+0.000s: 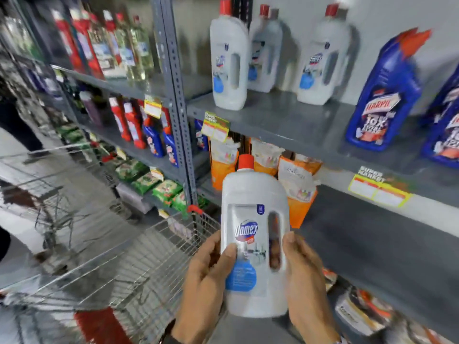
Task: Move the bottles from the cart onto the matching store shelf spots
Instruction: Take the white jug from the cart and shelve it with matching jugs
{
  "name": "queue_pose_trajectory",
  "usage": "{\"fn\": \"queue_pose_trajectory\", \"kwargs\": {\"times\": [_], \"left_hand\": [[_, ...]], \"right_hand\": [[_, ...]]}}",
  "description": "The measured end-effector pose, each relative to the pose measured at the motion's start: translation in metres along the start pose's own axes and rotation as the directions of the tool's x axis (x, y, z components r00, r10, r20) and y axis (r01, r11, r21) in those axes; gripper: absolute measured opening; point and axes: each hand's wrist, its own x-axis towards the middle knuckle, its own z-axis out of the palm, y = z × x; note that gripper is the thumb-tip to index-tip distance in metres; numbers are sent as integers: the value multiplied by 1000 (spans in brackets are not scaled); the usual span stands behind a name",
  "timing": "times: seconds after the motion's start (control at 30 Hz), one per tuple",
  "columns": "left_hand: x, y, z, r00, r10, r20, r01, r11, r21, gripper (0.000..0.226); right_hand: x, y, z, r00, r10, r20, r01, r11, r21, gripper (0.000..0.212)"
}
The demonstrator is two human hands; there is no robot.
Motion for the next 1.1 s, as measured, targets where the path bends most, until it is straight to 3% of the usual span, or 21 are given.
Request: {"fn": "queue_pose_trajectory", "kwargs": {"times": [0.07, 0.2, 0.33, 0.47, 0.77, 0.97, 1.1], "left_hand": [[17, 11, 5, 999, 38, 36, -38, 999, -5, 38], [82, 55, 17, 942, 238, 238, -269, 957, 106, 33], [168, 111, 43, 821, 385, 420, -496, 847, 193, 35], [259, 144, 74, 746, 486, 455, -628, 742, 236, 32], [397, 134, 111, 811, 354, 467, -528, 785, 323, 34], [416, 114, 107, 797, 372, 475, -512, 834, 207, 36], [420, 107, 87, 755, 263, 600, -543, 763, 349, 44]], "right_hand": [[10, -19, 3, 998, -55, -1, 55, 998, -1, 46], [51, -80, 21, 967, -253, 44, 256, 963, -87, 24], [120, -144, 40, 875, -483, 41, 476, 841, -258, 24], [201, -187, 59, 785, -618, 34, 576, 709, -406, 25], [315, -204, 78, 794, -600, -97, 408, 645, -646, 25], [329, -199, 72, 785, -619, -27, 452, 601, -659, 24], [327, -175, 54, 871, -488, 60, 430, 695, -576, 40]]}}
